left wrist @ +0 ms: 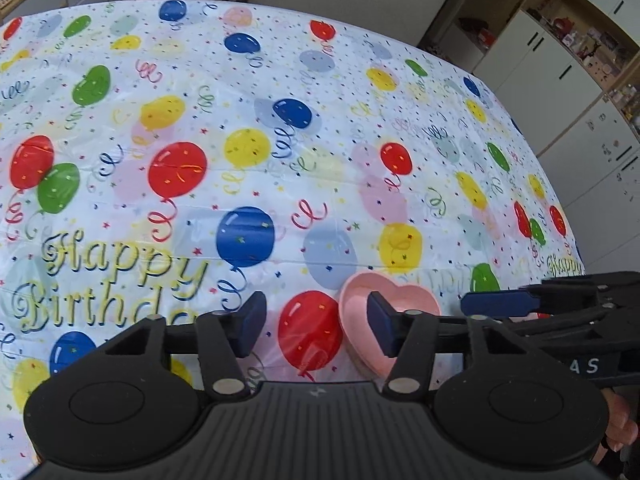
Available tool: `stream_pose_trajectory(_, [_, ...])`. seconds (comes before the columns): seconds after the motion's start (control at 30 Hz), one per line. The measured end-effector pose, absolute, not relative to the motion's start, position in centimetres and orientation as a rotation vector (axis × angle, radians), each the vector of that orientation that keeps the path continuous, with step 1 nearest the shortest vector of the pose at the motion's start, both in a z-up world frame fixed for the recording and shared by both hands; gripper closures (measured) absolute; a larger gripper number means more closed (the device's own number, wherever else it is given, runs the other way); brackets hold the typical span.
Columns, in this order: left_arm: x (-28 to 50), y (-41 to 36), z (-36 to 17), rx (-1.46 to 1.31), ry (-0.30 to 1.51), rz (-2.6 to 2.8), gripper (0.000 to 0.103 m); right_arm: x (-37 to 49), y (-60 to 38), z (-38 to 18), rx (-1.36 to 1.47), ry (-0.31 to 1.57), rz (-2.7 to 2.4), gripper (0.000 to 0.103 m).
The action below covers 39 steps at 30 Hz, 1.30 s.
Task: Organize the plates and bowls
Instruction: 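Close both grippers on the rim of the pink heart dish, then lift the pink heart dish and carry it over the cream bowl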
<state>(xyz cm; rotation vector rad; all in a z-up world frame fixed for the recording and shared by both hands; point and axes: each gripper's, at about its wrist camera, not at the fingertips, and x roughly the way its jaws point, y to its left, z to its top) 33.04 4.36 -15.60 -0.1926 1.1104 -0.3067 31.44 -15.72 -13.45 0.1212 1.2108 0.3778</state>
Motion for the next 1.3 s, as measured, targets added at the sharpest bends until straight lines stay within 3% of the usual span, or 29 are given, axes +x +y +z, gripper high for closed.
stream_pose_trajectory(0.17, [33.1,3.9,-16.2,-0.211,1.138,-0.328,0.07,31.8,-15.3,-14.1,0.128,1.235,0.38,0.058])
stream_pose_trajectory(0.33, [33.2,3.3,-16.3,-0.214,1.146,-0.343,0.08,32.1,-15.0,-14.7,0.143,1.261,0.36,0.073])
stream_pose_trajectory(0.53, [33.2,2.8,-16.5,-0.202,1.168,-0.323,0.088,32.2,-14.3,-15.0,0.134,1.285,0.333,0.084])
stream_pose_trajectory(0.83, [32.7,2.2,-16.1,-0.193,1.172,-0.307,0.094,32.1,-14.0,-15.1,0.118,1.3,0.28,0.093])
stream_pose_trajectory(1.3, [30.0,1.1,-10.6,-0.19,1.114,-0.292,0.094,29.8,-15.4,-10.4,0.146,1.24,0.29,0.094])
